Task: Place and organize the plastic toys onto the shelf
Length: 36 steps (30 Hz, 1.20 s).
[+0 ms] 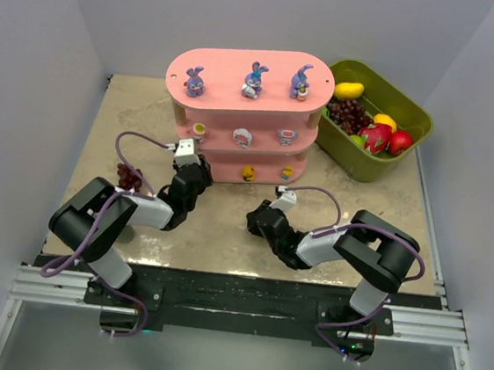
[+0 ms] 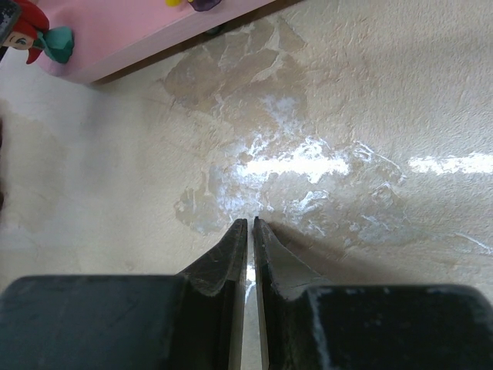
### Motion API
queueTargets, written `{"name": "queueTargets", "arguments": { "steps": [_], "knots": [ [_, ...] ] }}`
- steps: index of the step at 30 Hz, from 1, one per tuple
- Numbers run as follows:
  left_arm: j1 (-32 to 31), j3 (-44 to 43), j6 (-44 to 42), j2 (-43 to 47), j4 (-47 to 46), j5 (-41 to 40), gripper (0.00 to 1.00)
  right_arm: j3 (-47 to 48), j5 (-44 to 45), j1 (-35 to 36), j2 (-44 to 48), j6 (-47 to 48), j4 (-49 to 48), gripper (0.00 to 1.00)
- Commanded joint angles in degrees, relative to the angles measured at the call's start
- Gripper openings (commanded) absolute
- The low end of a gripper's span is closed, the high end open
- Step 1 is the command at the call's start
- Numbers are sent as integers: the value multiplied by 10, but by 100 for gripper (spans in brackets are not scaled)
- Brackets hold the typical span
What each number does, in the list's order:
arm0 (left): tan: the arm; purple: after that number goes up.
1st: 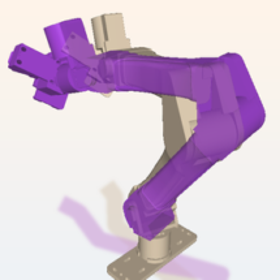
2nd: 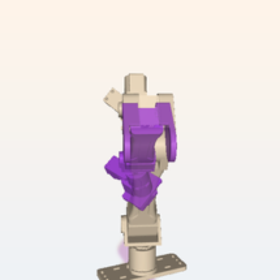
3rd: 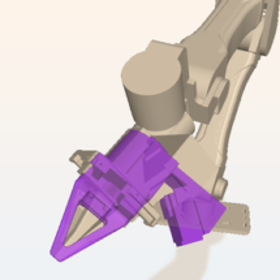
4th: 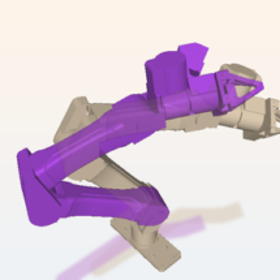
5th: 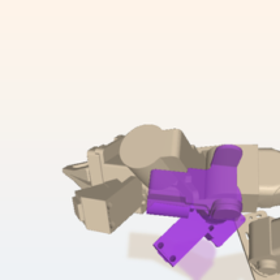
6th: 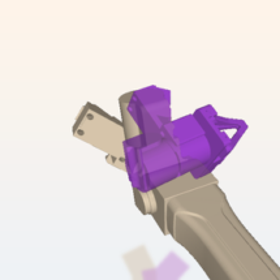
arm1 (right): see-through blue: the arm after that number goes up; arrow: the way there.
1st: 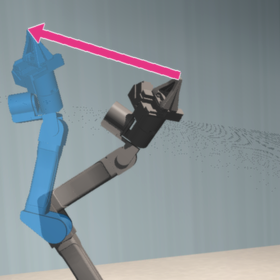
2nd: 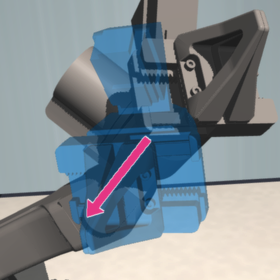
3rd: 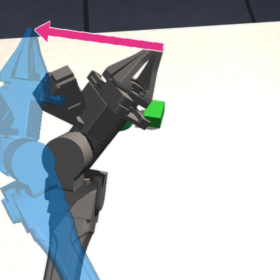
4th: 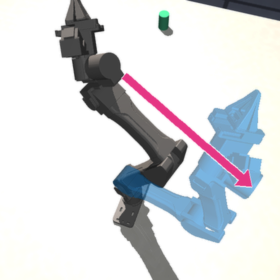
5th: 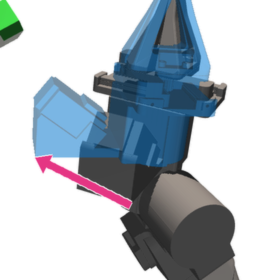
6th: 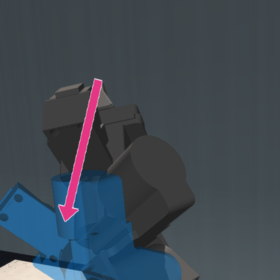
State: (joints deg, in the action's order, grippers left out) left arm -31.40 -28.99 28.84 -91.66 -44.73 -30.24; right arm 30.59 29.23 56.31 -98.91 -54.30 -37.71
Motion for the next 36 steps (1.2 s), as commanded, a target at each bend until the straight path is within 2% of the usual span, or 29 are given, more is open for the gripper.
{"name": "queueTargets", "arguments": {
  "steps": [1,7,13,19,22,27,31,36],
  "knots": [
    [10,-22,-13,-17,-39,-11,30,-7,21,-7,-12,8,46,13],
    [12,-19,-11,-19,-39,-7,36,-7,17,-9,-15,7,43,13],
    [13,-5,-14,-2,-45,-9,55,-6,14,-10,-15,6,41,13],
    [12,-4,-19,8,-45,-10,81,-17,6,-9,-11,11,20,13],
    [12,-3,-17,11,-45,-11,87,-18,9,-9,-7,13,22,13],
    [12,10,-8,34,-34,-11,91,-25,14,-9,2,11,23,14],
    [11,37,29,98,3,-26,93,-33,13,-9,17,2,19,15],
    [10,60,50,189,77,-42,93,-32,14,-9,51,3,45,24]
  ]
}}
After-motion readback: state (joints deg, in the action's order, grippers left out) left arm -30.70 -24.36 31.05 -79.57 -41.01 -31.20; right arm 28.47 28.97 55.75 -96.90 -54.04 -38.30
